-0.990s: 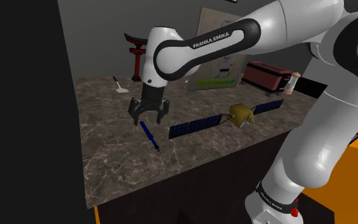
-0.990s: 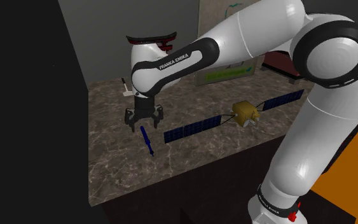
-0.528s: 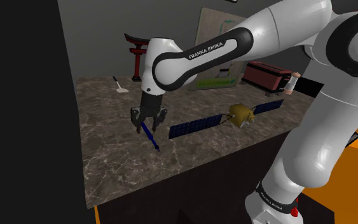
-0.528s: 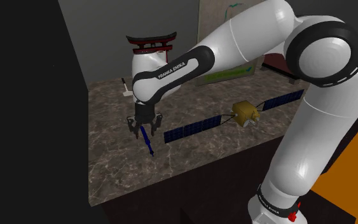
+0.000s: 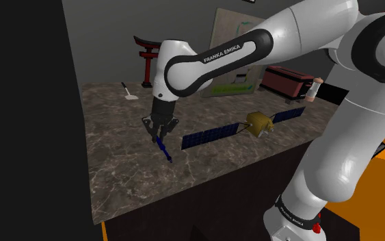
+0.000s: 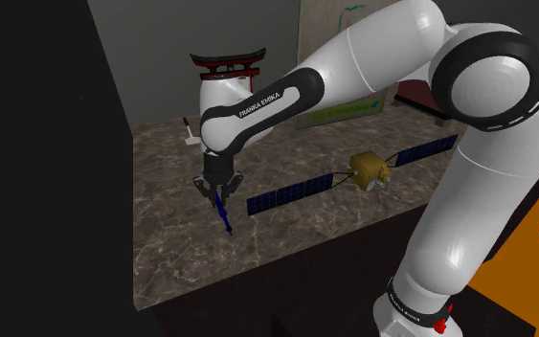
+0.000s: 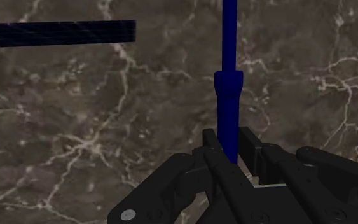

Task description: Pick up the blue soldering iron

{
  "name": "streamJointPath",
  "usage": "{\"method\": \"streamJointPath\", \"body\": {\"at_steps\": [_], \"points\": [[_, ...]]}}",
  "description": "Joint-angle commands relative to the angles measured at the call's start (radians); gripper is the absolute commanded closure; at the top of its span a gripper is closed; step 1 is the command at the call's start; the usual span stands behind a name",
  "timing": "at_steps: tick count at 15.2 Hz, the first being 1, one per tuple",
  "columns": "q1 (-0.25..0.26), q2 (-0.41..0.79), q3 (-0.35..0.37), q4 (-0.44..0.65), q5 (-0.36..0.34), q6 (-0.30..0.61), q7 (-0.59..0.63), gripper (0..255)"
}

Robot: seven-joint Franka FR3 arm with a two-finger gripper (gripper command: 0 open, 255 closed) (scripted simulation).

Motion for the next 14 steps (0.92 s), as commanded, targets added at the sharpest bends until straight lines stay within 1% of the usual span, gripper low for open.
{"method": "streamJointPath", "body": {"at_steps": [1,14], "points": [[0.003,0.008,0.003,-0.002,0.001,0.002,0.000,255],[-0.001,-0.060,-0.004,0.106,0.009,-0.170,0.007,255]]}}
